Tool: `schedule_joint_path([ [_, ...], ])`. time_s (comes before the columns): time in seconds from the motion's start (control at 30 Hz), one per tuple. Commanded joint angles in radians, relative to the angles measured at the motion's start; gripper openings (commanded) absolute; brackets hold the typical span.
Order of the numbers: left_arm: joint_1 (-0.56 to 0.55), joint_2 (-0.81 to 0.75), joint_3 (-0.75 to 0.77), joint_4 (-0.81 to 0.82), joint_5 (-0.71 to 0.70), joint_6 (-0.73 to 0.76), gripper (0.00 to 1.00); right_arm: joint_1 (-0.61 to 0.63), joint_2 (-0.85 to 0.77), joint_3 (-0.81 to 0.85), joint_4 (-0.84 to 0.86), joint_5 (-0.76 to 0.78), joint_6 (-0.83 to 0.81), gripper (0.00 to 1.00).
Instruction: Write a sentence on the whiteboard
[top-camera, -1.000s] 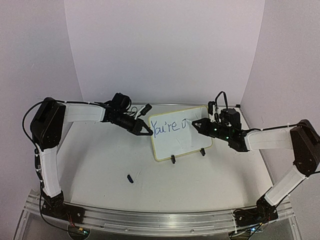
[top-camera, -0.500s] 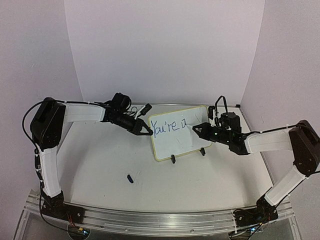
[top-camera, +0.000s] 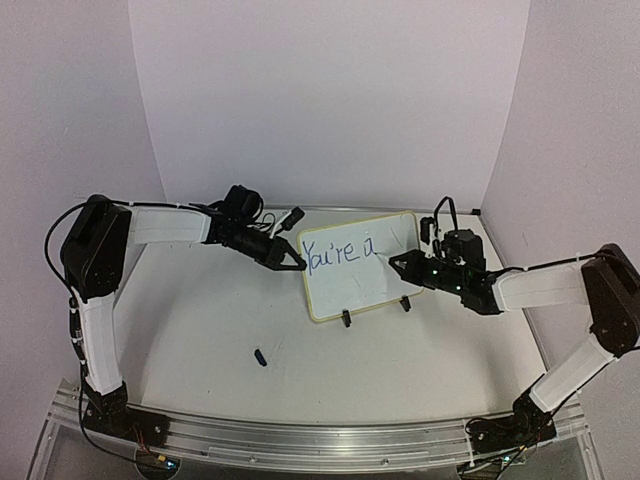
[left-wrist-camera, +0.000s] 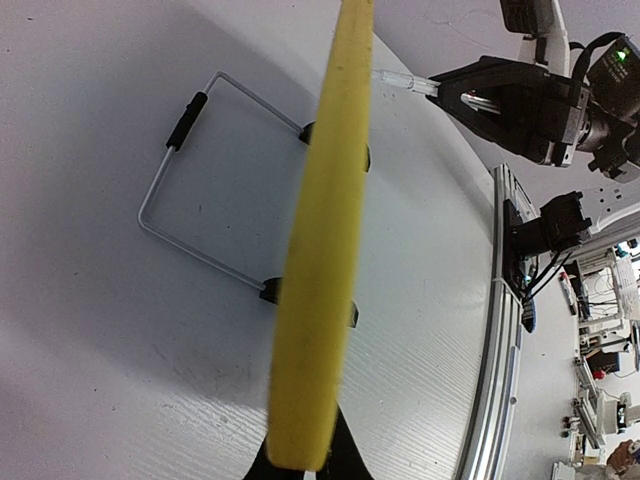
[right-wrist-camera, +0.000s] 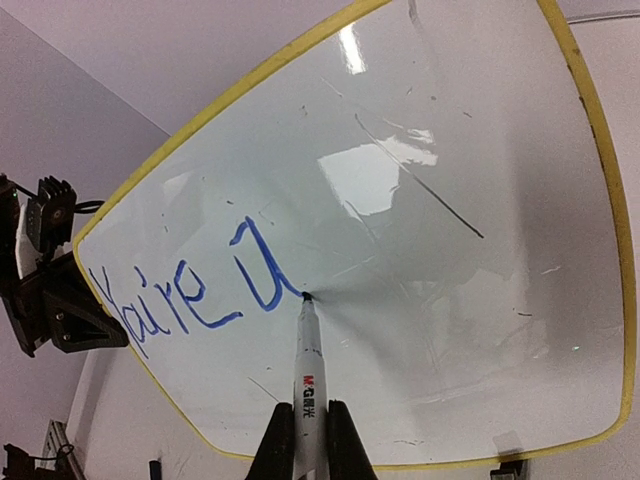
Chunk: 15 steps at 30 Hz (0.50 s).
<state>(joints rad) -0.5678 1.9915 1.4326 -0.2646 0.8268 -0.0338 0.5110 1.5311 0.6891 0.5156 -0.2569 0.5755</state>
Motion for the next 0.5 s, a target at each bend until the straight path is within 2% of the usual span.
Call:
schedule_joint_path([
  [0.0,-0.017,0.022,0.022,-0.041,-0.02,0.017,0.0,-0.005,-0.042,0.031,-0.023,0.039,-0.02,0.0],
  [0.47,-0.017,0.01,0.02,-0.042,-0.021,0.018,0.0,-0.005,-0.229,0.07,-0.198,0.086,-0.1,0.0],
])
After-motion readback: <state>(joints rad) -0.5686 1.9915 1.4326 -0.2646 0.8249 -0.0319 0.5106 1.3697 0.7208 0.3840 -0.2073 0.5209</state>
